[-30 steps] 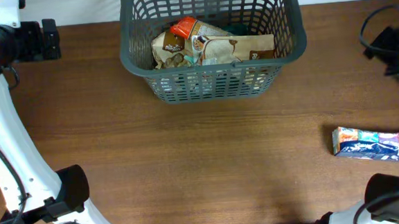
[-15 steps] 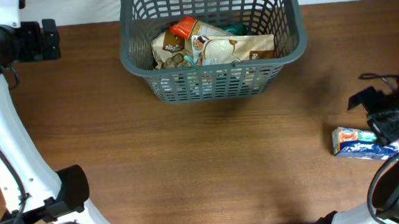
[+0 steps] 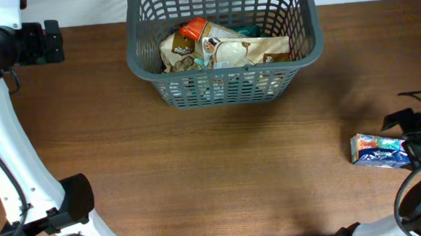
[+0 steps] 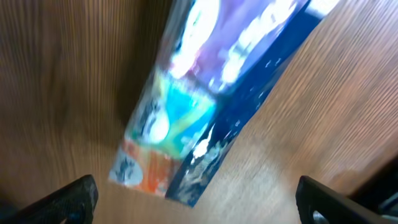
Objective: Pack container
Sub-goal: 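Lower the right gripper onto the blue Kleenex multipack and grasp it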
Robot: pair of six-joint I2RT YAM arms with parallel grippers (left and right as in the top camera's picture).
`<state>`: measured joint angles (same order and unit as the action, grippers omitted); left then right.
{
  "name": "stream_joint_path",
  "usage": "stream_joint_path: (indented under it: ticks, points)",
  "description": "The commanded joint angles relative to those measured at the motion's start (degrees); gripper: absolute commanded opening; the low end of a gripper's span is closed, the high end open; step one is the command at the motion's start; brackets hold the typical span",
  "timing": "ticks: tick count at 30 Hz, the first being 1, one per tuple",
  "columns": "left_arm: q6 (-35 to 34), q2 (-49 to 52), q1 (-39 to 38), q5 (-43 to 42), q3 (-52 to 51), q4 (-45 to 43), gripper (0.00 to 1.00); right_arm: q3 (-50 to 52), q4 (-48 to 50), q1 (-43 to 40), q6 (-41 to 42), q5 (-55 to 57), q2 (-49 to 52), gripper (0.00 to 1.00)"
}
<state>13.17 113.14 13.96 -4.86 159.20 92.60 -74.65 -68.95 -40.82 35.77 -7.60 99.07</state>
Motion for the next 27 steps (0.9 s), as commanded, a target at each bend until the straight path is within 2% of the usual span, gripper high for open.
stream_joint_path:
  ticks: [1,8,13,21,27]
  points:
    - [-0.72,0.26,0.2,0.2,-0.2,0.07,0.99,0.52,0.87,-2.49,0.39,0.76,-1.01,0.99]
    - [-0.72,0.26,0.2,0.2,-0.2,0.07,0.99,0.85,3.65,-5.81,3.76,1.22,-0.98,0.99]
    - [-0.72,0.26,0.2,0.2,-0.2,0.07,0.99,2.14,7.06,-5.95,5.35,5.05,-0.98,0.99]
    - [-0.72,0.26,0.2,0.2,-0.2,0.07,0.99,6.56,14.49,-6.1,9.81,5.27,-0.96,0.99]
    - [-0.72,0.26,0.2,0.2,-0.2,0.07,0.99,9.33,17.84,-6.1,9.77,5.33,1.2,0.99]
